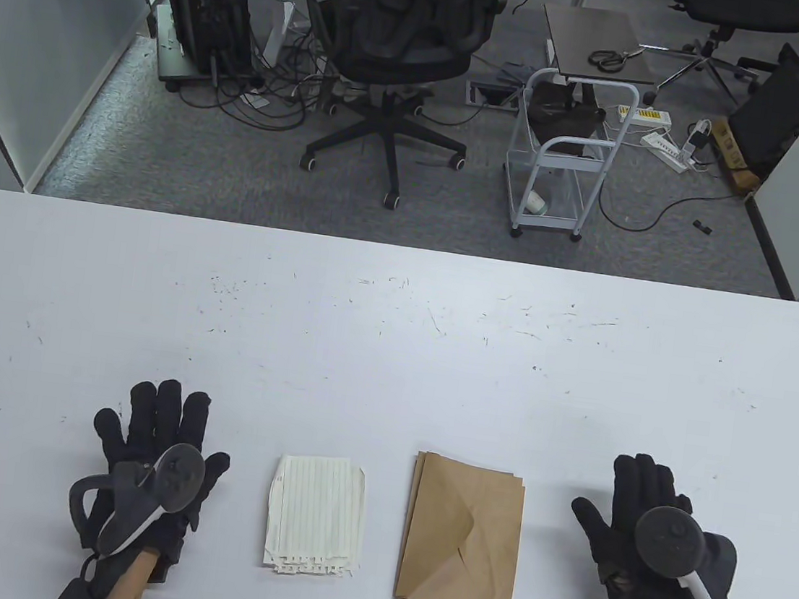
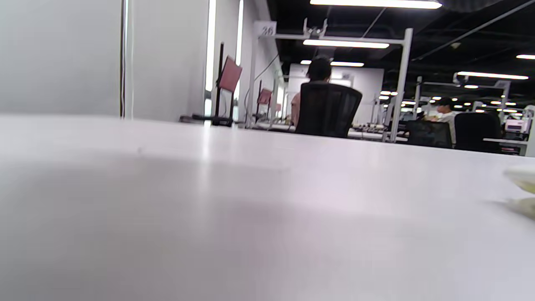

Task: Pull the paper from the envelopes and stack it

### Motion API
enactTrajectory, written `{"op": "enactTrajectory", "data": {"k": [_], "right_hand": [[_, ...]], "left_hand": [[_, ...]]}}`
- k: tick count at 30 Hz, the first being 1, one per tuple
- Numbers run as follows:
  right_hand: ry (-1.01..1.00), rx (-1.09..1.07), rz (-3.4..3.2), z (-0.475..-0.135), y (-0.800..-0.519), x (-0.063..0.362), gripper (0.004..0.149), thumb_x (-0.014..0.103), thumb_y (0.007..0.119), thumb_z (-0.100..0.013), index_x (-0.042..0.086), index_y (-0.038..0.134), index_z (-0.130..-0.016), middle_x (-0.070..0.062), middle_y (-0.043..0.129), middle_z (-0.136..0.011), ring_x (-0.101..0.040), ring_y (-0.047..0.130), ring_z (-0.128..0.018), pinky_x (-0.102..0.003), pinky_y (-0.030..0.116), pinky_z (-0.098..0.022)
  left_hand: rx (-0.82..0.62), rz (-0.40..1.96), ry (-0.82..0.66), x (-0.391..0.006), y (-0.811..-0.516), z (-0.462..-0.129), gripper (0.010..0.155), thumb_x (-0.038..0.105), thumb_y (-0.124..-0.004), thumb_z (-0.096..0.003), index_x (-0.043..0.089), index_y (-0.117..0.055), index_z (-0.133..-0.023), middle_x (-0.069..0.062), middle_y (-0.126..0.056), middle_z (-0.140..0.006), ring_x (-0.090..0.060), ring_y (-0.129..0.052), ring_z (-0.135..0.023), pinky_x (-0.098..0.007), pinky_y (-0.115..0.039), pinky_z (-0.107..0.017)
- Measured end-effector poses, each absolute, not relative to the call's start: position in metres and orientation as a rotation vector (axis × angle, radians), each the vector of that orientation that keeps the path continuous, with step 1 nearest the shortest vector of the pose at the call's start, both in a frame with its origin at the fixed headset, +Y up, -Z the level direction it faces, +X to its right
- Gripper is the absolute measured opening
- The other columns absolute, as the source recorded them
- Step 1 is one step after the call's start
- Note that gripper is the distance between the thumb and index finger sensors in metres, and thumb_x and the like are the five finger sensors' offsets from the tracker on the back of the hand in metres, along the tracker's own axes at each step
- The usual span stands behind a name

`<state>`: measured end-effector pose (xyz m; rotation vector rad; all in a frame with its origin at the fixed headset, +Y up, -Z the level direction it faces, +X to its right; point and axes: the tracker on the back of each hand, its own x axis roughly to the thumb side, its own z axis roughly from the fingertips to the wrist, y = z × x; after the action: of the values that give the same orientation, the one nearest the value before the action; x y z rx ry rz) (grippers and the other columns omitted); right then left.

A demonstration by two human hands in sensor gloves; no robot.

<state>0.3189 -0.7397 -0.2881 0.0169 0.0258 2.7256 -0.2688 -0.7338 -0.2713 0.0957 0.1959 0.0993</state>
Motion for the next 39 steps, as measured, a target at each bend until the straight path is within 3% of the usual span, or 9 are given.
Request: {"op": "enactTrajectory", "data": {"k": [9, 16, 39], "right_hand": [[0.016, 0.006, 2.663, -0.290, -0.742, 0.331, 0.082, 0.062, 0.065, -0.045, 0.014, 0.035, -0.105, -0.016, 0.037, -0.116, -0.040, 0.029, -0.104, -0.072, 0.020, -0.068], [-0.048, 0.053, 2.630, -0.287, -0.739, 0.329, 0.084, 0.060, 0.064, -0.046, 0.014, 0.028, -0.105, -0.017, 0.037, -0.115, -0.041, 0.030, -0.104, -0.073, 0.020, -0.068], [0.057, 0.038, 2.596, -0.290, -0.751, 0.329, 0.079, 0.055, 0.065, -0.048, 0.012, 0.031, -0.104, -0.018, 0.039, -0.114, -0.042, 0.032, -0.103, -0.073, 0.022, -0.067]], "left_hand": [[0.074, 0.040, 0.144, -0.252, -0.743, -0.275, 0.089, 0.066, -0.064, -0.0342, 0.036, -0.032, -0.111, 0.003, -0.022, -0.123, -0.027, -0.016, -0.115, -0.061, -0.008, -0.074], [0.074, 0.015, 0.156, -0.250, -0.744, -0.274, 0.088, 0.066, -0.062, -0.0355, 0.035, -0.031, -0.112, 0.002, -0.020, -0.123, -0.027, -0.015, -0.115, -0.062, -0.008, -0.074], [0.087, -0.009, 0.131, -0.244, -0.745, -0.272, 0.087, 0.064, -0.063, -0.0363, 0.034, -0.031, -0.112, 0.002, -0.021, -0.122, -0.027, -0.014, -0.115, -0.062, -0.006, -0.072]]}}
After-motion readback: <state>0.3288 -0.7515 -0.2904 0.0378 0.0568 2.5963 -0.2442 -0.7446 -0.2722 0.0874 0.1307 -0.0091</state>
